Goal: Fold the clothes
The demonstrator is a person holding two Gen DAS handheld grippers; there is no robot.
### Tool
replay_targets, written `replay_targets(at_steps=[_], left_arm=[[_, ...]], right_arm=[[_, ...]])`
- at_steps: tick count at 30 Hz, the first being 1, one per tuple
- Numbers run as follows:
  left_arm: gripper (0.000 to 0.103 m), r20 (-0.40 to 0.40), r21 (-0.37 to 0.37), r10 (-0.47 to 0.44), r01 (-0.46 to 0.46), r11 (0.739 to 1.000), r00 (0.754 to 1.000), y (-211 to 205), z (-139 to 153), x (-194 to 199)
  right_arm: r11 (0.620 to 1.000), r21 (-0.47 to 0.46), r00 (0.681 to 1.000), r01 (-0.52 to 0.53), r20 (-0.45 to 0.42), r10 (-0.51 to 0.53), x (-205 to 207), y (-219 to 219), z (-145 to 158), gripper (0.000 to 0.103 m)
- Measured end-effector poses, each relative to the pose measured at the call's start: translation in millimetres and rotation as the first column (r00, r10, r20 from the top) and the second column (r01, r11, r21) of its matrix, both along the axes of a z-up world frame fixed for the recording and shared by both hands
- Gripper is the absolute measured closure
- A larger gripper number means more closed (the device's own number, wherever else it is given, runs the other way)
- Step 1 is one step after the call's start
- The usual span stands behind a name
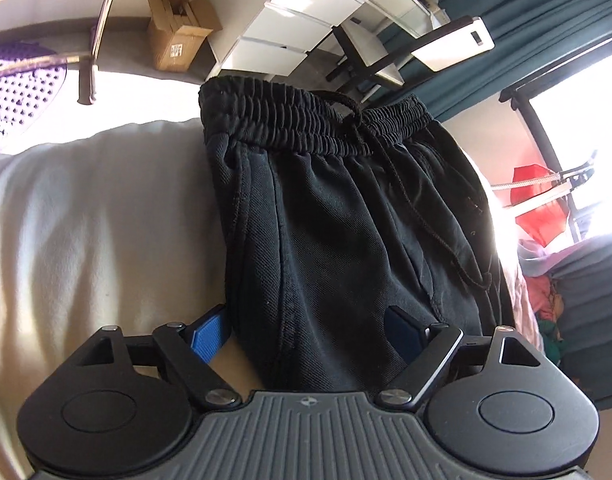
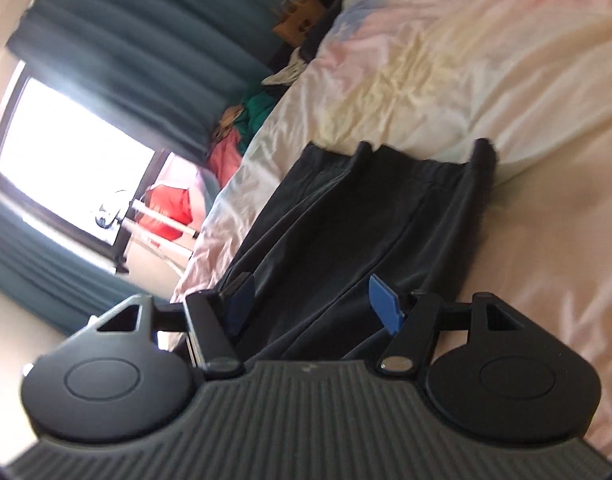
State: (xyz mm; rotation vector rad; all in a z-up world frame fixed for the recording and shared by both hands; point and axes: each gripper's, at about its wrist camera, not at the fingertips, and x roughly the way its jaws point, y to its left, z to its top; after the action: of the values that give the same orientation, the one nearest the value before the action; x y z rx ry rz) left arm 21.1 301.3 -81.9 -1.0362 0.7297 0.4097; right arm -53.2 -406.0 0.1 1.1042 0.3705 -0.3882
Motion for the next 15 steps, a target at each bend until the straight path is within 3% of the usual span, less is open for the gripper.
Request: replay_targets(at_steps=[3, 6, 10, 12, 15], left_arm=[[0.019, 0.051, -0.044, 0.014, -0.012, 0.999, 0.999, 3.4, -7.1, -2.0], [0.019, 0.150, -0.098, 0.031, -0.016, 0.995, 0.988, 4.9, -8.2, -8.9], [0.015, 0.368, -0.189, 0.049, 0.024, 0.982, 0.928, 5.2, -1.3, -21.9], [0.015, 0.374, -0.208, 0.060, 0.021, 0.978, 0.925, 5.1, -2.2, -22.9], [0.015, 0.278, -0.262, 0.094, -0.019, 0.965, 0.956, 8.4, -16.9, -19.0]], right_arm=[[0.989, 0.082, 0.992, 0.123, -0.035, -0.120, -16.9, -28.0, -19.9, 0.037], [0.974, 0.143, 0.983, 0.177, -0.075, -0.168, -21.8, -47.6, -41.3, 0.037], [0.969, 0.176, 0.982, 0.173, -0.109, -0.156, -17.3, -59.0, -61.9, 0.037], [0.968, 0.192, 0.984, 0.161, -0.103, -0.143, -14.6, -61.5, -68.3, 0.037], [0.960, 0.234, 0.987, 0.150, -0.096, -0.131, -9.9, -63.6, -75.9, 0.037]])
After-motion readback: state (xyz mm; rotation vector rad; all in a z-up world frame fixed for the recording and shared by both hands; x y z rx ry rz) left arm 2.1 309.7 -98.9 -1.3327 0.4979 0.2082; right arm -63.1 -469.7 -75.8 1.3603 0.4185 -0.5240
